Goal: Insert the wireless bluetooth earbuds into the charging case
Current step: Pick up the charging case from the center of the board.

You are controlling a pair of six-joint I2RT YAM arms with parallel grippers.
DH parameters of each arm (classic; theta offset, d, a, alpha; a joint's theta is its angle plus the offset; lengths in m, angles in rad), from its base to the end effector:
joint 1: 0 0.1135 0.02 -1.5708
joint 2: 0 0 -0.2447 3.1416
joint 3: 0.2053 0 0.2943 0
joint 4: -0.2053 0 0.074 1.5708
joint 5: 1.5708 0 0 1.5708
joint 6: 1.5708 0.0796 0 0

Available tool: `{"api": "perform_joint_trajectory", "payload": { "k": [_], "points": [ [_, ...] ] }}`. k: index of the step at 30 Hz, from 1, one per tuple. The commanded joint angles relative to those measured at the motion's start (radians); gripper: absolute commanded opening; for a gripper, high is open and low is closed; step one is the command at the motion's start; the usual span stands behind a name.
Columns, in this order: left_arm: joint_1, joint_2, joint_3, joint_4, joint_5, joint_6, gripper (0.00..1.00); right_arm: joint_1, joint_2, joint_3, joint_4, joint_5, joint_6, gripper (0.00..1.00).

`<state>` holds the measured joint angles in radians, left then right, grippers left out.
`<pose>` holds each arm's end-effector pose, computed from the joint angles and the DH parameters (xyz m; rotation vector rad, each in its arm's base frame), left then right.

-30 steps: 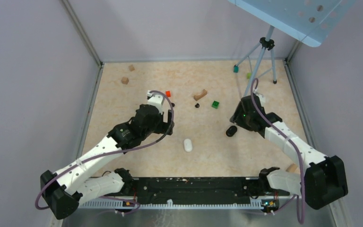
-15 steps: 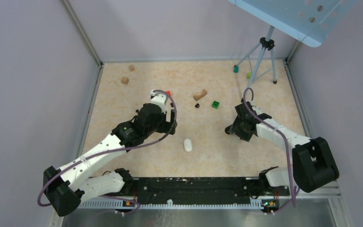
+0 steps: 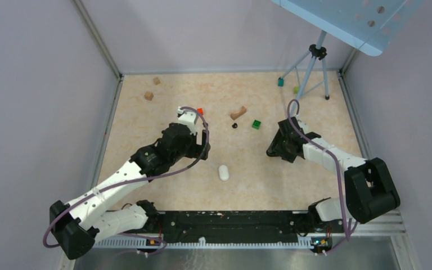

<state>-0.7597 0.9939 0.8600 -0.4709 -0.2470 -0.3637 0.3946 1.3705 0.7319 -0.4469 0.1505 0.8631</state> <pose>0.2341 -0.1956 0.2536 0.2890 2.1602 -0.3790 0.2904 0.1080 0.0947 0.6642 2.5698 0.2246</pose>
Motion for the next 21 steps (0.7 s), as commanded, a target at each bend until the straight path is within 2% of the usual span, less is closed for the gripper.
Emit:
{"api": "perform_joint_trajectory", "payload": {
  "k": [1,11,17,21],
  "points": [
    [0.005,-0.026,-0.008,0.040,0.006,0.012,0.99,0.002,-0.018,0.055,0.049,0.009,0.008,0.62],
    [0.005,-0.045,-0.023,0.039,0.006,0.014,0.99,0.000,0.113,0.123,0.129,-0.032,-0.021,0.61],
    [0.005,-0.051,-0.033,0.041,0.009,0.012,0.99,0.000,0.229,0.232,0.006,0.055,-0.096,0.56],
    [0.005,-0.046,-0.034,0.042,0.009,0.011,0.99,0.001,0.256,0.263,-0.036,0.057,-0.139,0.53]
  ]
}}
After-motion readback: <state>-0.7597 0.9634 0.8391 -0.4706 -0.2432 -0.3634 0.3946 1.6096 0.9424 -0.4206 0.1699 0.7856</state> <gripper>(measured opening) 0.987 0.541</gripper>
